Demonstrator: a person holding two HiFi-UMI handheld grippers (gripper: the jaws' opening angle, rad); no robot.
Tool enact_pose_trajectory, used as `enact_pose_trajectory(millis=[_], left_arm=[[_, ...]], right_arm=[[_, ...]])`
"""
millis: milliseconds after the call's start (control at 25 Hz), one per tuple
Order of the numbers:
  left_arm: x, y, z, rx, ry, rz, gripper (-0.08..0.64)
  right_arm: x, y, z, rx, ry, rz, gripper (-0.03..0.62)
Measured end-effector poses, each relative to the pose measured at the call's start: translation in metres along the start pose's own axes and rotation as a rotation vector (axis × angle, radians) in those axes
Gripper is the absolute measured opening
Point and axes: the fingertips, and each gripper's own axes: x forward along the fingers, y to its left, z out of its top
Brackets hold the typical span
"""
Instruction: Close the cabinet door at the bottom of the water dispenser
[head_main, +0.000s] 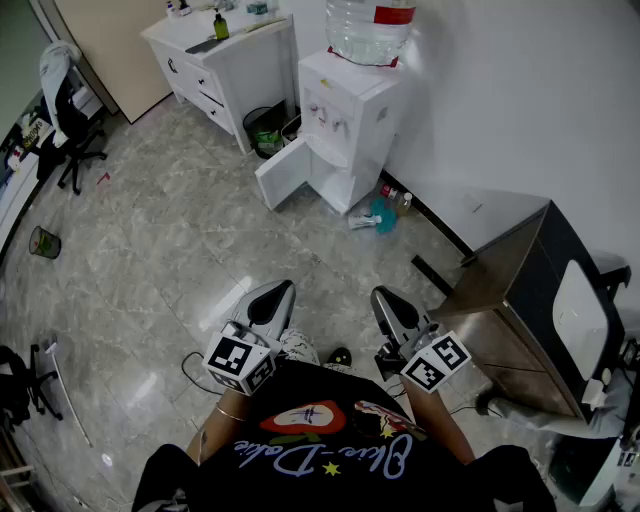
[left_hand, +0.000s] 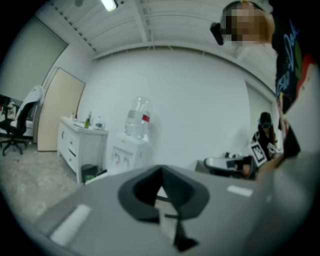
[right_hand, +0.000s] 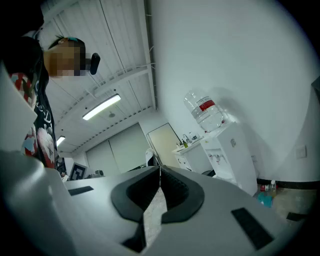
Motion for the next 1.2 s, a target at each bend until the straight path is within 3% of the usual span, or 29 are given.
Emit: enact_pose_trajectory(millis=[240, 400, 600, 720, 840, 1000, 1200], left_arm=[[0.027, 0.033, 0.01, -0.036, -0.075, 0.023, -0.002], [0.059, 0.076, 0.018, -0.032, -0.082, 0.041, -0.002], [0.124, 0.162, 0.031, -0.041, -0.074, -0.008, -0.002], [0.173, 0.218, 0.056, -0.015, -0.096, -0.054, -0.002], [0.213, 0.268, 0.066, -0.025, -0.053, -0.097, -0.002], [0.267, 0.339, 0.048, -0.033, 0.019, -0.116, -0.002], [0.317, 0.409, 0.021, -0.104, 0.033, -0.107, -0.002]], right_arm=[[0.017, -0.035, 0.008, -0.005, 0.015, -0.026, 0.017], [0.058, -0.065, 0.014, -0.028, 0.044, -0.052, 0.017], [0.166, -0.092, 0.014, -0.002, 0.052, 0.0, 0.017], [0.247, -0.116, 0.021, -0.005, 0.048, -0.023, 0.017], [0.315, -0.142, 0.027, -0.031, 0.06, -0.071, 0.017], [0.392, -0.194, 0.02, -0.02, 0.072, -0.162, 0.017], [0.482, -0.238, -0.013, -0.09, 0.121, -0.127, 0.017]])
